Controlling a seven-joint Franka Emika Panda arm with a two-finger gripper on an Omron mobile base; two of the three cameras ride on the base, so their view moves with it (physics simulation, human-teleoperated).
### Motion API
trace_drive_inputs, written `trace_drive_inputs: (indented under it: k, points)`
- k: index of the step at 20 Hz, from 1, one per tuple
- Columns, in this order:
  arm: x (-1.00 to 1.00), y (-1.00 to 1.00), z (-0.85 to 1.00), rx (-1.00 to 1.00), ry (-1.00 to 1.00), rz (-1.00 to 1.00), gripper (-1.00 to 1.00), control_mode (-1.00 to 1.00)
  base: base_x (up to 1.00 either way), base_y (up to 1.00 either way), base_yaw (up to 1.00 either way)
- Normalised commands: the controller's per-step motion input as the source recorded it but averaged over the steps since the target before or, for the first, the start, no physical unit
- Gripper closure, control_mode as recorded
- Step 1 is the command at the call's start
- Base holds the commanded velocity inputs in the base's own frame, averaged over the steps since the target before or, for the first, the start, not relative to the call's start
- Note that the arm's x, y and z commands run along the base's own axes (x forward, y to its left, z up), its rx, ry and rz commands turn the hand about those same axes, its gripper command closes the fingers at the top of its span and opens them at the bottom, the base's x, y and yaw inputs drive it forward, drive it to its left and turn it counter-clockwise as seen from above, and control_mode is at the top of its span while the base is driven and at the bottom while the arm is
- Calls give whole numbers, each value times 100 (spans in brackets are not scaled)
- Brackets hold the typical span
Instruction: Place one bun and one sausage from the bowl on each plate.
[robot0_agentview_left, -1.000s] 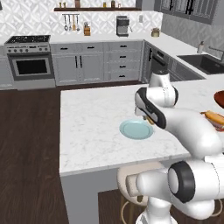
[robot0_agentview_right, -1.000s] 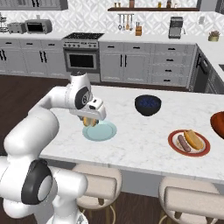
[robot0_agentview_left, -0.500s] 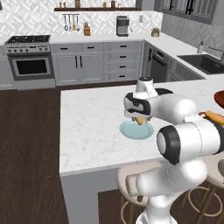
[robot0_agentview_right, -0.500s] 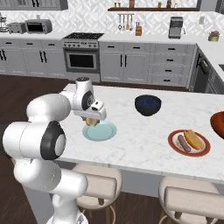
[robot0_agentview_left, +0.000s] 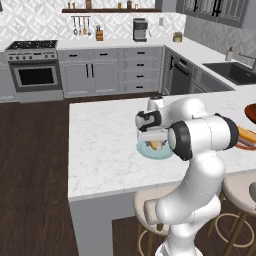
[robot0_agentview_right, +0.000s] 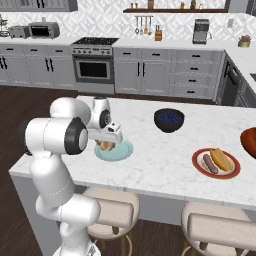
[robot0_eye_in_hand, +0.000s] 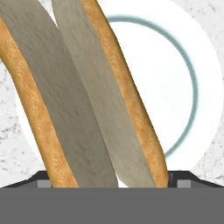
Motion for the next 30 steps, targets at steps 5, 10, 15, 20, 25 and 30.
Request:
trace_drive_inputs:
  k: [5,10,15,20,25,30]
  points:
    - [2,2,-25,0,0,0,100,-100,0,0,0]
    - [19,5,-24,0,0,0,100,-100,0,0,0]
    - [0,2,-18,0,3,0,100,-100,0,0,0]
    - [0,1,-2,0,0,0,-100,-100,0,0,0]
    - [0,0,0,0,0,0,-100,-100,0,0,0]
    - [0,3,2,0,0,0,-100,-100,0,0,0]
